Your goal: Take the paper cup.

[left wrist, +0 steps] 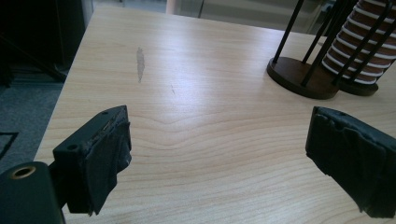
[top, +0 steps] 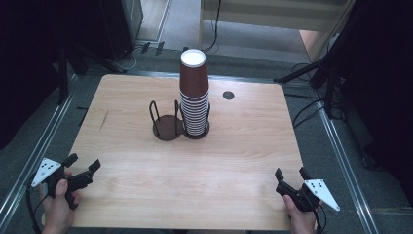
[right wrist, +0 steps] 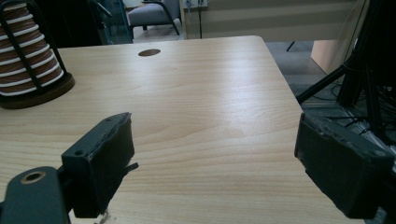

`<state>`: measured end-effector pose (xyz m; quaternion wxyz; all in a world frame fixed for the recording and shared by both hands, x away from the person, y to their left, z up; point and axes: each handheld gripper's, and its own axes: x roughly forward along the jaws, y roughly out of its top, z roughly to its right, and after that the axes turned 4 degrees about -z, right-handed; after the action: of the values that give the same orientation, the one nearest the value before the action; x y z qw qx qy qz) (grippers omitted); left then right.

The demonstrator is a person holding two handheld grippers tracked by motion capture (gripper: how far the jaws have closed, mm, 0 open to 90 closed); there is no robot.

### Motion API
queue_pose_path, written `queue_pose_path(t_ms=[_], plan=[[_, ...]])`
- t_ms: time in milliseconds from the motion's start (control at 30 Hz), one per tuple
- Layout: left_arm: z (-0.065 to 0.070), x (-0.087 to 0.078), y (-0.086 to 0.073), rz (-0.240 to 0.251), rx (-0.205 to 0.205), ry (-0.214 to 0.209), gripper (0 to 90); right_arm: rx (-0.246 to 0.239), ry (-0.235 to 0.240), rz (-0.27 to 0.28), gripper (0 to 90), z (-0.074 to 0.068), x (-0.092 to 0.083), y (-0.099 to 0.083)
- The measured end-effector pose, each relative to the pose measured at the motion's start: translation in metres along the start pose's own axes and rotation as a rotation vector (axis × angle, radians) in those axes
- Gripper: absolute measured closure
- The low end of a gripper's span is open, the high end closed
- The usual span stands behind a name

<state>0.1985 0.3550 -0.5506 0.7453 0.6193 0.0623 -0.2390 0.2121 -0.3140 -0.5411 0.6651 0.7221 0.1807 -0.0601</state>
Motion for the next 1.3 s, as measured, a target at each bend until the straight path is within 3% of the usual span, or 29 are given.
queue_pose_path(t_ms=[133,267,500,767,967,1300], plan=[[-0.001,0.002,0.001,-0.005,-0.018,-0.004,7.4,0.012,-0.006,0.007,11.7,0.000,0.000,0.000],[-0.002,0.003,0.000,-0.008,-0.023,0.004,7.4,0.032,-0.019,-0.025,12.5,0.002,0.005,0.004],[0.001,0.005,0.000,-0.021,0.002,0.007,7.4,-0.062,-0.062,-0.034,12.9,-0.012,0.009,0.010],[0.006,0.006,0.000,-0.032,0.044,0.012,7.5,-0.102,-0.042,0.001,12.4,-0.032,0.005,0.032],[0.005,0.005,-0.001,-0.030,0.036,0.009,7.5,-0.111,0.015,0.011,12.4,-0.049,0.007,0.044],[0.004,0.004,-0.001,-0.032,0.025,-0.004,7.5,-0.126,0.015,0.030,12.7,-0.071,0.017,0.058]])
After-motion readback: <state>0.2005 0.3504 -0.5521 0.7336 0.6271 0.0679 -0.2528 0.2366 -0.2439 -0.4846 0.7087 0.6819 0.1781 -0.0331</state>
